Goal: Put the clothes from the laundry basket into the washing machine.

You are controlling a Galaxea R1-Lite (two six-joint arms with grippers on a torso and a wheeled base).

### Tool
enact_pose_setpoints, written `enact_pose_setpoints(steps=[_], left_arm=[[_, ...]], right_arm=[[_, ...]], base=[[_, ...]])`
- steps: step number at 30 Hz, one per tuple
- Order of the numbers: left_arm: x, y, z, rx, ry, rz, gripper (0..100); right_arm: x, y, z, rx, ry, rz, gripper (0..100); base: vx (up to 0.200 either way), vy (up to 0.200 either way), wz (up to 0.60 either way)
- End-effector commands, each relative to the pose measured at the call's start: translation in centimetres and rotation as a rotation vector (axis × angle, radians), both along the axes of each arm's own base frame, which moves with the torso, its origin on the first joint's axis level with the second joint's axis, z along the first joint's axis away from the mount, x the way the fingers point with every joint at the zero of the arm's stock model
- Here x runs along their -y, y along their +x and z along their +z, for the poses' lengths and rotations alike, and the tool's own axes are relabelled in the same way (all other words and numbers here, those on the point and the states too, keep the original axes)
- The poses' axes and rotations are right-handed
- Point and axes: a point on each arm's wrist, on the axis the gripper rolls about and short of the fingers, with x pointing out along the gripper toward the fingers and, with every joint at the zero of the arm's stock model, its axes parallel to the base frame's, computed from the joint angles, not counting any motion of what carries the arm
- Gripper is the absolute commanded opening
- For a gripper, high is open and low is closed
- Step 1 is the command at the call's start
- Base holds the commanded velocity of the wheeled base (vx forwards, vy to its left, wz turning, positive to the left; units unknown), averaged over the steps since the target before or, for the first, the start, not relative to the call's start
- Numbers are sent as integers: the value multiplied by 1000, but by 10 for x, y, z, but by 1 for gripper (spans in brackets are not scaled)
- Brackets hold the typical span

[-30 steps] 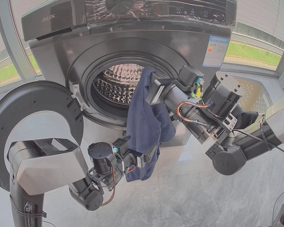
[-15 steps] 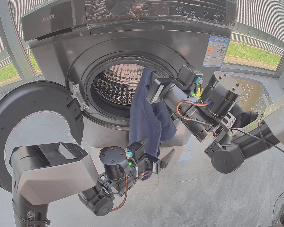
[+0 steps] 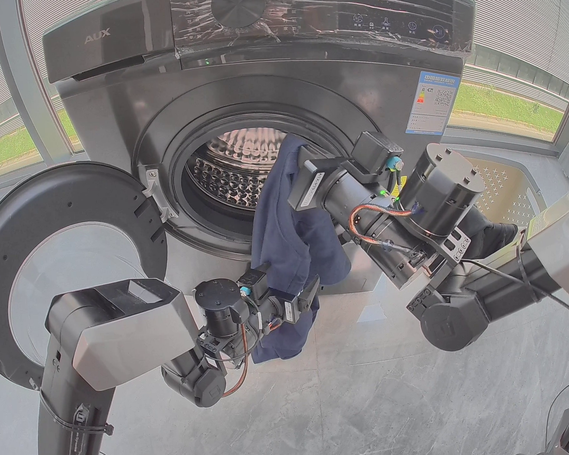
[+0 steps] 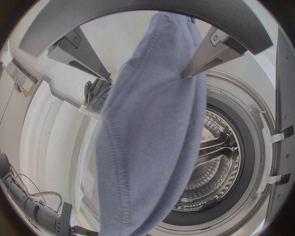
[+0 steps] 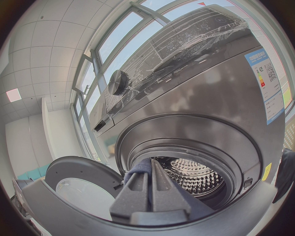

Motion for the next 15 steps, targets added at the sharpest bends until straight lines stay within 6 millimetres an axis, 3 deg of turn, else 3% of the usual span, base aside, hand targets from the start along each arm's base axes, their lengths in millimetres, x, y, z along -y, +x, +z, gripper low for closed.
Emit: enact_pose_setpoints(steps=[1,10,11,15], left_arm=[[-4,4,-5,-6,4,16,100],[-8,12,-9,-1,0,36,100],[-8,12,-10,-2,1,36,0],[-9,11,-9,3,-2,34,0]], right_arm=[[-1,0,-1,-2,-2,1,0],[-3,-2,-1,0,0,8,0],[-3,-2,-2,-1,-1,8,0],[-2,-3,-2,-3,-1,9,0]], base=[[0,0,0],[0,0,0],[0,0,0],[0,0,0]])
